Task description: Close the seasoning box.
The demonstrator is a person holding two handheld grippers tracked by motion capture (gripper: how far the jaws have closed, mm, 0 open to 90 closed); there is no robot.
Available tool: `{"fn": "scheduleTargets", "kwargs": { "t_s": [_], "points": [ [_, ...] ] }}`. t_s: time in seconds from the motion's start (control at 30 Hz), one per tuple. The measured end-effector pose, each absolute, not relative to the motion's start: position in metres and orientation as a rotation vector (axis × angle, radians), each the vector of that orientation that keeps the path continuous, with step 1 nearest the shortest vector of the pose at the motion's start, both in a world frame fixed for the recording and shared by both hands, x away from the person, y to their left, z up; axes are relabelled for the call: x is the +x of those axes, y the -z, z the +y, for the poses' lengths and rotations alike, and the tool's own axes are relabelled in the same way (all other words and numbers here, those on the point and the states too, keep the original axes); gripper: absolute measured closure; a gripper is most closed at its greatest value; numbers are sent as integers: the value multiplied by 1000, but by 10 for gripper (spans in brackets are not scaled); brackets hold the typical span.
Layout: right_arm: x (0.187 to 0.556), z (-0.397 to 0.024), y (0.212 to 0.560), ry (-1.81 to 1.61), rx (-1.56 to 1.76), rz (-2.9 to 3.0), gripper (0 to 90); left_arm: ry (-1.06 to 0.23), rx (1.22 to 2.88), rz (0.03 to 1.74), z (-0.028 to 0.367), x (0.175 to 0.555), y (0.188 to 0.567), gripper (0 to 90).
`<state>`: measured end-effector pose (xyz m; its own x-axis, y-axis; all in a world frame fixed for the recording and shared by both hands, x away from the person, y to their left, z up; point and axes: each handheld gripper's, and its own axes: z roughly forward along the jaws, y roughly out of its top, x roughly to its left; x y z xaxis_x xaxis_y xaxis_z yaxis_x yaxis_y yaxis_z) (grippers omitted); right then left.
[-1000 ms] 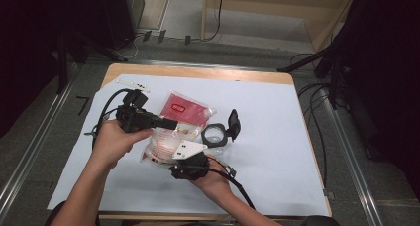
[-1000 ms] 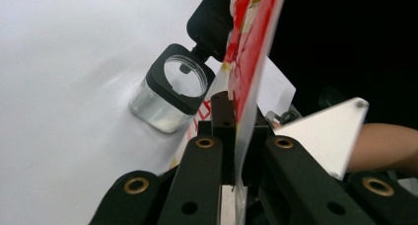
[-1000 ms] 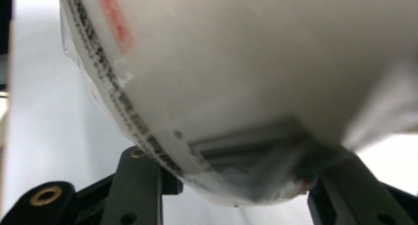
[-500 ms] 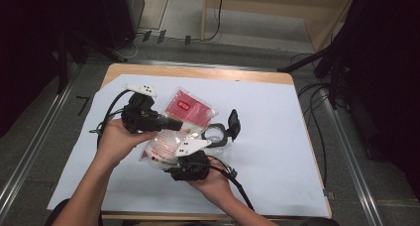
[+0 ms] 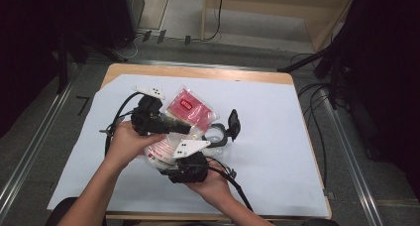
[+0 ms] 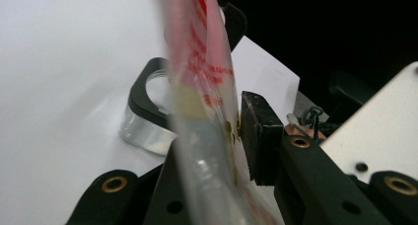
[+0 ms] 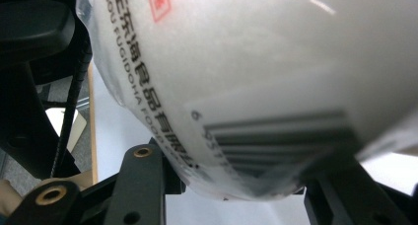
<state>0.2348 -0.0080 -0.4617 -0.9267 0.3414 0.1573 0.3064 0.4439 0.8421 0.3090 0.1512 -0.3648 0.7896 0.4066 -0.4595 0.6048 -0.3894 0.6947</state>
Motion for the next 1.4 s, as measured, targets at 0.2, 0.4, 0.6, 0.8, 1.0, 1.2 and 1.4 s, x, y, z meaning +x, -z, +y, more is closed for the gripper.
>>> {"fn": "scheduleTargets", "kwargs": {
  "t_s": [0.2,0.4,0.6,0.8,1.0,1.2,1.4],
  "points": [
    [230,-4,462,-1499,575,2642,567,343,1993,818,148,311,368,806],
    [226,2,464,-1447,577,2650,562,333,2028,854,144,312,370,796],
    [226,2,467,-1454,616,2673,601,365,2027,905,141,313,373,743],
    [230,-2,472,-1528,689,2682,610,373,2004,948,149,314,369,728],
    [232,-4,473,-1629,739,2693,608,393,1981,962,150,315,370,730],
    [235,-7,470,-1600,767,2683,588,373,2015,979,143,313,372,759],
    [225,0,468,-1497,652,2664,563,341,2013,1019,141,312,369,782]
  ]
}}
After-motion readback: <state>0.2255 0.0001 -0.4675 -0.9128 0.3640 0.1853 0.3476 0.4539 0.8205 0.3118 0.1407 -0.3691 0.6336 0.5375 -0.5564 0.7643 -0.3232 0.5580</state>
